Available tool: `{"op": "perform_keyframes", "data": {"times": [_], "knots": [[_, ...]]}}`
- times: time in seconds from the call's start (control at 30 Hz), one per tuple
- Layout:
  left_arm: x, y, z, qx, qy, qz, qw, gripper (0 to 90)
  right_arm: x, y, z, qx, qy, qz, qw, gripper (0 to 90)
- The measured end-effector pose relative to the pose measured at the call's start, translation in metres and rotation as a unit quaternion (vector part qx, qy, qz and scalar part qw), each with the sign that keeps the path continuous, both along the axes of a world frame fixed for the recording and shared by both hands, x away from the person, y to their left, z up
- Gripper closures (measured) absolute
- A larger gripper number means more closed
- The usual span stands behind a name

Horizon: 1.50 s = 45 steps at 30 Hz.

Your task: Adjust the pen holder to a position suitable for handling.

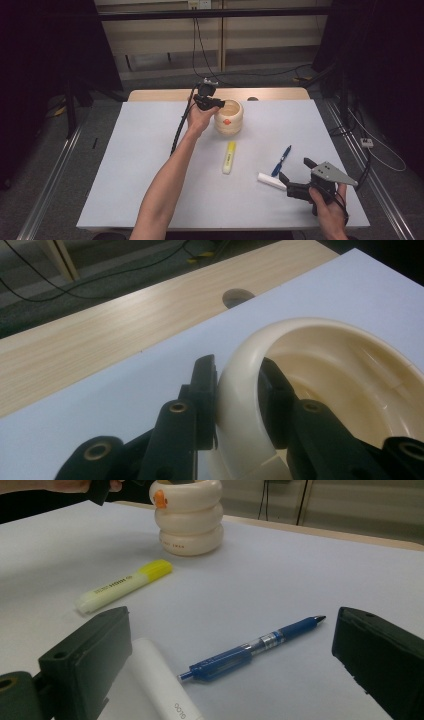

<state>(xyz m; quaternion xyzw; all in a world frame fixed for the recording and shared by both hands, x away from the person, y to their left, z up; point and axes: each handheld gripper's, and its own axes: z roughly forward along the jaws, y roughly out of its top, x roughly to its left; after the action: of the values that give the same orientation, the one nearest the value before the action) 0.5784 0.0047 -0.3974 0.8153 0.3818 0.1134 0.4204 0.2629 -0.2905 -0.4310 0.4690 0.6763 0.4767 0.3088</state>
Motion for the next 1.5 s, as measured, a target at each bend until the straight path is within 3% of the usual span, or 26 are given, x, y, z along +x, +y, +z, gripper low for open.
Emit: {"op": "perform_keyframes", "data": {"times": [0.23, 0.3, 0.5, 0.8, 0.87, 1.1, 1.17, 1.2, 1.3, 1.5], "knots": [[-0.003, 0.005, 0.009, 0.001, -0.006, 0.009, 0.9999, 72.0, 0.000, 0.000, 0.000, 0.000, 0.000, 0.000, 1.0000, 2.4], [-0.004, 0.009, 0.012, -0.007, -0.008, 0.019, 0.9998, 72.0, 0.000, 0.000, 0.000, -0.001, 0.000, 0.000, 1.0000, 2.4], [-0.010, 0.014, 0.022, -0.014, -0.019, 0.017, 0.9996, 72.3, 0.000, 0.000, 0.000, -0.001, -0.001, 0.001, 1.0000, 2.4], [-0.024, 0.035, 0.031, -0.020, -0.020, 0.018, 0.9994, 73.0, -0.001, 0.001, 0.000, -0.001, 0.000, -0.001, 1.0000, 2.4], [-0.027, 0.040, 0.033, -0.036, -0.018, 0.025, 0.9989, 73.0, 0.000, 0.001, 0.000, -0.002, -0.001, -0.001, 1.0000, 2.4], [-0.040, 0.053, 0.038, -0.025, -0.023, 0.016, 0.9993, 72.9, 0.000, 0.001, 0.000, -0.003, 0.000, -0.002, 1.0000, 2.4], [-0.044, 0.056, 0.039, -0.028, -0.022, 0.015, 0.9993, 72.9, 0.000, 0.001, 0.000, -0.004, -0.001, -0.002, 1.0000, 2.4], [-0.046, 0.055, 0.040, -0.041, -0.020, 0.022, 0.9987, 72.9, 0.000, 0.001, 0.000, -0.004, -0.001, -0.003, 1.0000, 2.4], [-0.050, 0.059, 0.043, -0.030, -0.026, 0.012, 0.9991, 73.0, 0.001, 0.001, 0.000, -0.004, -0.001, -0.002, 1.0000, 2.4], [-0.059, 0.062, 0.049, -0.038, -0.027, 0.013, 0.9988, 72.9, 0.000, 0.001, 0.000, -0.004, -0.001, -0.003, 1.0000, 2.4]]}}
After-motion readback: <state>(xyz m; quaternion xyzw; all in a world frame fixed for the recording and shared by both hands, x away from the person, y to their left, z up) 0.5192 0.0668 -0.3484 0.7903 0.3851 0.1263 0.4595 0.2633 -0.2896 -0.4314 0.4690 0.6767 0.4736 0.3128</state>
